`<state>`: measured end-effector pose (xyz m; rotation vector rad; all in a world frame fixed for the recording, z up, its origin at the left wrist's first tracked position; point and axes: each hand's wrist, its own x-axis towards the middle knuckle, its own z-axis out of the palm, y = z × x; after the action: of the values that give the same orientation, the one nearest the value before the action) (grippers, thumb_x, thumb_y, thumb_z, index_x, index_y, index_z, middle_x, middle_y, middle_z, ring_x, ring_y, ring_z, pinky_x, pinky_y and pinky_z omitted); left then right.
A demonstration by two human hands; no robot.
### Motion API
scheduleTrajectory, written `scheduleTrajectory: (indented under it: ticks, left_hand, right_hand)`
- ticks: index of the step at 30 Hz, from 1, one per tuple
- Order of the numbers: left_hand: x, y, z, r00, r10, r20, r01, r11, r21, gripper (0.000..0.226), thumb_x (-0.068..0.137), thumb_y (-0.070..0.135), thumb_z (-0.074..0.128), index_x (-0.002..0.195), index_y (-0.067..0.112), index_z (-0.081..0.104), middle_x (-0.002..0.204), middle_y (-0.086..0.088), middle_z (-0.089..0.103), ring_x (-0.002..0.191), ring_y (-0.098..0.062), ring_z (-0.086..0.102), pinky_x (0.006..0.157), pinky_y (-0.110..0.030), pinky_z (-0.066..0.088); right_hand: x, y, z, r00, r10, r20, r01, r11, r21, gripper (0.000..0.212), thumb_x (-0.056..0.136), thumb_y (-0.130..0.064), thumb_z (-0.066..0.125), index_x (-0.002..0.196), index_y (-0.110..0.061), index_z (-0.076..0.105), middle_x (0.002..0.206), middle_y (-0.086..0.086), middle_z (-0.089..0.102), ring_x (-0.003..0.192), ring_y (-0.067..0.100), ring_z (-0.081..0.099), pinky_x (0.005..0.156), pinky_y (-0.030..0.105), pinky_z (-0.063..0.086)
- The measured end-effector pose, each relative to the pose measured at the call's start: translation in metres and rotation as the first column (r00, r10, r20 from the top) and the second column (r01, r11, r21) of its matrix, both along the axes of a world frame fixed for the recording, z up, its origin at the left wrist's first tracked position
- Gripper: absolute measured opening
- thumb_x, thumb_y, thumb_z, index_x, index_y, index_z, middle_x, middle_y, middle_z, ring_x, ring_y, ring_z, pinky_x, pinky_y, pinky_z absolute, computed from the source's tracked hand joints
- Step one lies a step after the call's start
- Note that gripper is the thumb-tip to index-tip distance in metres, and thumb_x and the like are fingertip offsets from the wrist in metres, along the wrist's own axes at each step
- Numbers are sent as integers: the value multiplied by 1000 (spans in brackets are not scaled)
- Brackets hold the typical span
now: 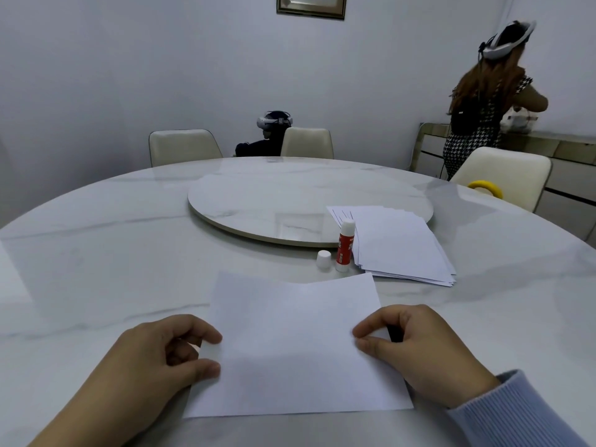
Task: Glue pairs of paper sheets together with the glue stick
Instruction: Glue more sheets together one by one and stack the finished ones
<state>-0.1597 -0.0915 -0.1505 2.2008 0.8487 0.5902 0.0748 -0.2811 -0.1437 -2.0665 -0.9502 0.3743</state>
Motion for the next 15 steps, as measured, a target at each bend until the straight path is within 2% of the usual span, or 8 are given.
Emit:
scheduleTrajectory:
  ticks: [3, 5, 9, 12, 15]
  left_hand:
    - [0, 1, -1, 1000, -11, -4, 11, 1000, 14, 42, 60, 25, 86, 84, 51, 65, 57, 8, 60, 51, 0, 53, 62, -19, 40]
    - [-1, 1, -1, 1000, -25, -13, 26, 999, 29, 42, 61, 25, 85, 86, 52, 64, 60, 9, 61, 52, 0, 53, 59, -13, 40]
    - [-2, 3, -3, 997, -55, -54, 61, 990, 123, 32, 65, 26, 84, 82, 49, 68, 82, 20, 61, 62, -1, 55, 61, -9, 42]
    - [1, 3, -4, 990, -51, -132, 78, 975, 208, 19, 70, 34, 79, 78, 46, 66, 107, 33, 49, 85, 6, 52, 68, -11, 42]
    - [3, 5, -3, 979, -60, -192, 104, 969, 224, 16, 76, 34, 74, 78, 45, 62, 109, 31, 47, 88, 10, 50, 70, -8, 40]
  right_hand:
    - [0, 0, 0, 1000, 1, 12, -1, 1000, 5, 12, 75, -24, 80, 68, -33, 76, 51, -26, 59, 52, -6, 52, 50, 8, 37]
    - [-1, 0, 0, 1000, 1, 24, -1, 1000, 5, 12, 76, -24, 80, 68, -32, 75, 51, -27, 58, 52, -7, 52, 49, 7, 35]
    - [-6, 0, 1, 992, -11, 123, 13, 1000, -15, 12, 76, -24, 79, 70, -32, 72, 51, -26, 57, 53, -6, 50, 50, 7, 37]
    - [-11, 0, 3, 977, -40, 207, 53, 997, -57, 16, 74, -26, 80, 76, -34, 66, 86, -16, 59, 73, 0, 54, 65, 8, 41]
    - [-12, 0, 7, 932, -103, 348, 116, 993, -16, 27, 74, -34, 79, 90, -37, 59, 109, -16, 43, 100, 1, 46, 88, 16, 36]
